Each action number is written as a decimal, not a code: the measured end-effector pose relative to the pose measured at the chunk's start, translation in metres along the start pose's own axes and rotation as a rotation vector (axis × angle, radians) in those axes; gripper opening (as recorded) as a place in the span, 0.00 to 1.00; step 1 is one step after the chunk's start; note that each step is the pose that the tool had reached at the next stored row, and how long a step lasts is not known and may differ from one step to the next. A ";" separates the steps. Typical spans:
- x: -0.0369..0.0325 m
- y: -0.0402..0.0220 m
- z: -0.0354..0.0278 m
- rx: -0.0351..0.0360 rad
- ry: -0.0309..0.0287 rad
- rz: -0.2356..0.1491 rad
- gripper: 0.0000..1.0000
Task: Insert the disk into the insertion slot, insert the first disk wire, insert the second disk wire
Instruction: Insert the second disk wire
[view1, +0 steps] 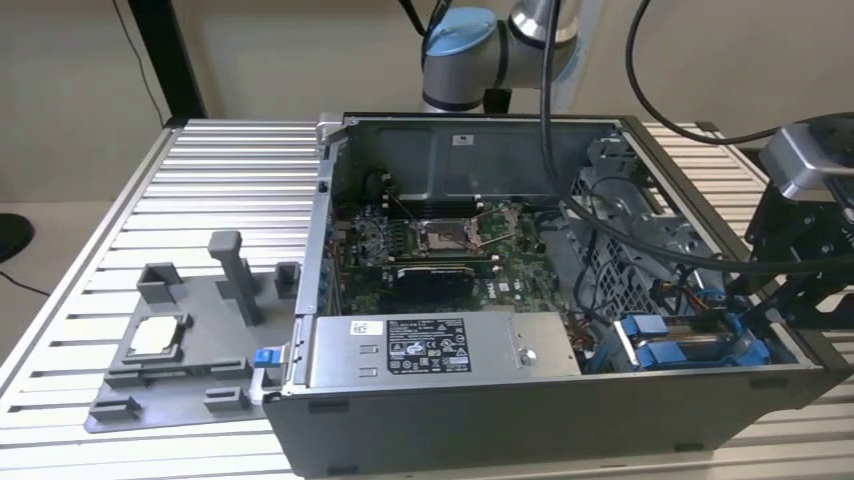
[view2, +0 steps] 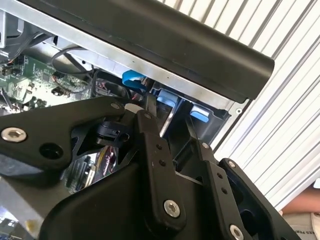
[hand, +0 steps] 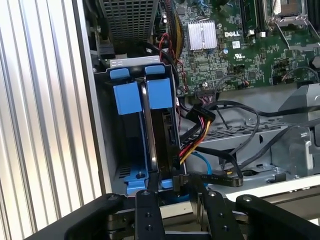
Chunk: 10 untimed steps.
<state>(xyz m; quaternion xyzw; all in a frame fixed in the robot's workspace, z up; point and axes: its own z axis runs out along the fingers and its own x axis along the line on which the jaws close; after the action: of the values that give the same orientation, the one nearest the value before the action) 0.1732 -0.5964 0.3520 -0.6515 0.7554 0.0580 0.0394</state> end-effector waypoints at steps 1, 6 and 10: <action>-0.0001 -0.0003 0.0001 -0.0010 -0.0005 0.000 1.00; -0.0001 -0.0011 0.0002 -0.0075 0.0003 0.001 1.00; -0.0001 -0.0012 0.0003 -0.0075 0.0005 0.001 1.00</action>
<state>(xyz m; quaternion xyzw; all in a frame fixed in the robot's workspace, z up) 0.1744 -0.5964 0.3517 -0.6512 0.7556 0.0607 0.0367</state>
